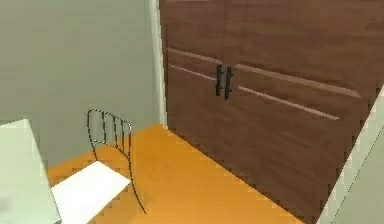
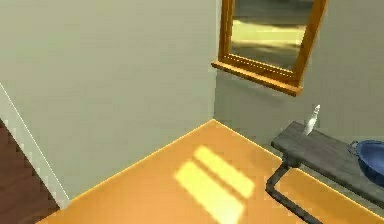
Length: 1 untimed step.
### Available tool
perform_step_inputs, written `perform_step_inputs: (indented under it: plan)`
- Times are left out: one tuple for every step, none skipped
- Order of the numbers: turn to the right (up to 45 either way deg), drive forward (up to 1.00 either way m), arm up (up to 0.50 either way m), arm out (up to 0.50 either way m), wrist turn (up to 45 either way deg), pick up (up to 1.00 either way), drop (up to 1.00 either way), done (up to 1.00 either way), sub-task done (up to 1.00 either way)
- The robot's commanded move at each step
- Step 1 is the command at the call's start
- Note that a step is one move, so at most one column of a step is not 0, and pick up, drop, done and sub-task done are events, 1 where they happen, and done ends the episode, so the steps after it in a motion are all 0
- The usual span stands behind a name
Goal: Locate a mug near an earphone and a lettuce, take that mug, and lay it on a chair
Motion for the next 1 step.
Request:
perform_step_inputs:
  plan:
    - [0.0, 1.00, 0.00, 0.00, 0.0, 0.00, 0.00, 0.00, 0.00]
